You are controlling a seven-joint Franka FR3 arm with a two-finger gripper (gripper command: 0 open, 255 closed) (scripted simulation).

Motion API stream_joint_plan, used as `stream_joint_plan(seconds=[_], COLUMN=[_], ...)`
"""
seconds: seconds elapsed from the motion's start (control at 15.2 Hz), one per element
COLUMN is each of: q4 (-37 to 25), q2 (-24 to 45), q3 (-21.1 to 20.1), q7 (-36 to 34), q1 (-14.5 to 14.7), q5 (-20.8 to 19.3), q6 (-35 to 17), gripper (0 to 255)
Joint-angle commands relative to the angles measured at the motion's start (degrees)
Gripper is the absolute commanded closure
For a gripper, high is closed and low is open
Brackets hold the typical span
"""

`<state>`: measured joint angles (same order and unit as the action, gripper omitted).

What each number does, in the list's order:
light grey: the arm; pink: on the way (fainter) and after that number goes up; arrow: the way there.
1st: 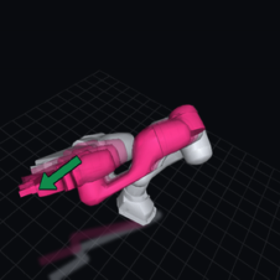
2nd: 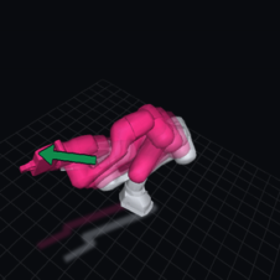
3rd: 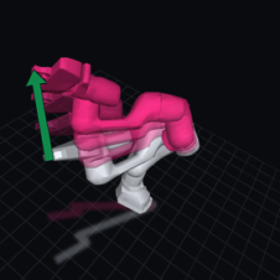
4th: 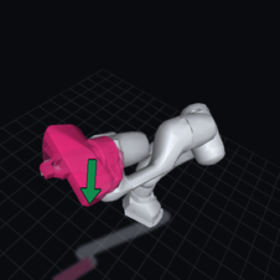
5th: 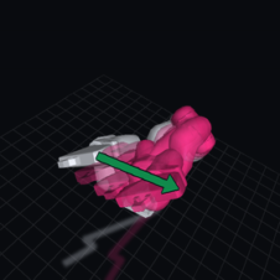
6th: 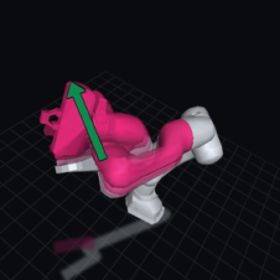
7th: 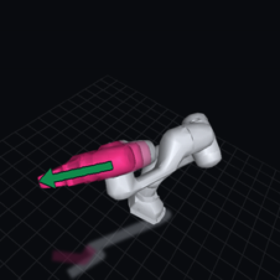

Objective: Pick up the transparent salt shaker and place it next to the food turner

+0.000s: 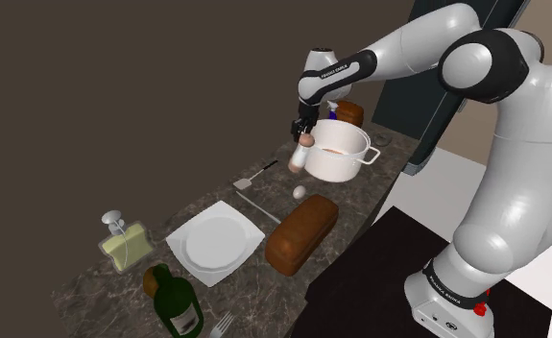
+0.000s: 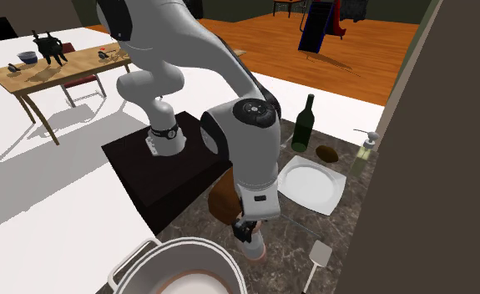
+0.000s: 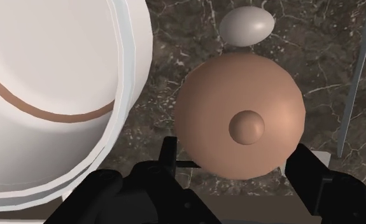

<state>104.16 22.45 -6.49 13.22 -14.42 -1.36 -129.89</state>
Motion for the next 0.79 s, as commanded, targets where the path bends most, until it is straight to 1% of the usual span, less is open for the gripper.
stream_joint_plan(seconds=[0.0,0.73], q4=[0.3,1.8], q2=[0.9,5.9], q3=[0.1,0.4], q7=[0.0,-0.3], q1=[0.0,0.3], q5=[-0.1,-0.7], q6=[-1.2,-7.8], gripper=[255,255])
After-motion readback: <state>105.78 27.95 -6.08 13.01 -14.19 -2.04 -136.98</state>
